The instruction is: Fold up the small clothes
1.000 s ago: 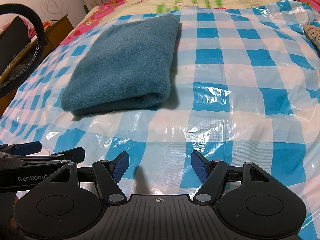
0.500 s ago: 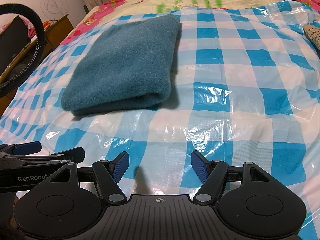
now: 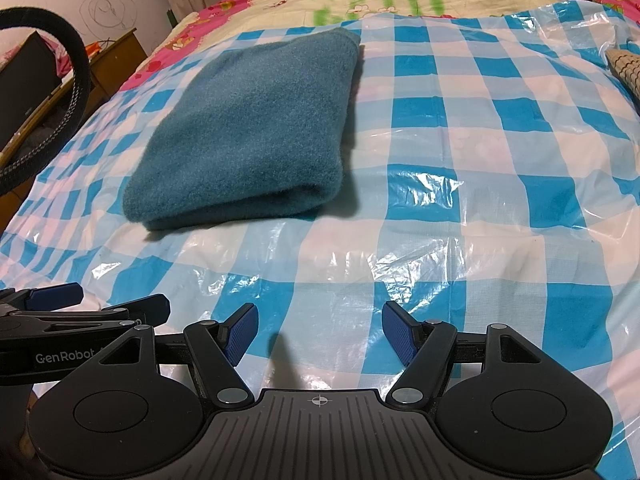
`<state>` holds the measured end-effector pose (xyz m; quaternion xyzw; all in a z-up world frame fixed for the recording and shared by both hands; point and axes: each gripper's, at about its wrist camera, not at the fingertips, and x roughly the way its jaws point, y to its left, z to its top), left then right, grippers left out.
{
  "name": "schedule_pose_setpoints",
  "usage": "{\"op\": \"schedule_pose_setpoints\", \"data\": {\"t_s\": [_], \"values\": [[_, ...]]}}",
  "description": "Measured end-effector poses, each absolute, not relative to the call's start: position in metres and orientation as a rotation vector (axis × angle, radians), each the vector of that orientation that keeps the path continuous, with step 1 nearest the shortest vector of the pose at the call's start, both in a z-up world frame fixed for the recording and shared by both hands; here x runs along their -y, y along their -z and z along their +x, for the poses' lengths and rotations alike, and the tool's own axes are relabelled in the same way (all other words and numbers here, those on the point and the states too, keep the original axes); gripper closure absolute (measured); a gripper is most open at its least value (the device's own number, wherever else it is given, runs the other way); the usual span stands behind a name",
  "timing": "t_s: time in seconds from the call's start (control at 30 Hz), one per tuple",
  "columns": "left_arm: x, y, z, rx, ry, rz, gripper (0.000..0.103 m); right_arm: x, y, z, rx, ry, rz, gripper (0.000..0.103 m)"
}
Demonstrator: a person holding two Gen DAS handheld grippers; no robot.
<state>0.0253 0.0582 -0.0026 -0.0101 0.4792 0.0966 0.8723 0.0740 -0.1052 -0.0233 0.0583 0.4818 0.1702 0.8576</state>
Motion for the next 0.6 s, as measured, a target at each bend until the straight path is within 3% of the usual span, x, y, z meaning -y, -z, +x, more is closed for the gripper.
{"op": "schedule_pose_setpoints", "data": {"t_s": [0.6], "values": [[-0.0574,0.0031,0.0248,-1.000,-0.205,-0.018,0.000,0.1048,0.0234,0.0737,-1.013,-0.357,0.123,0.034]]}}
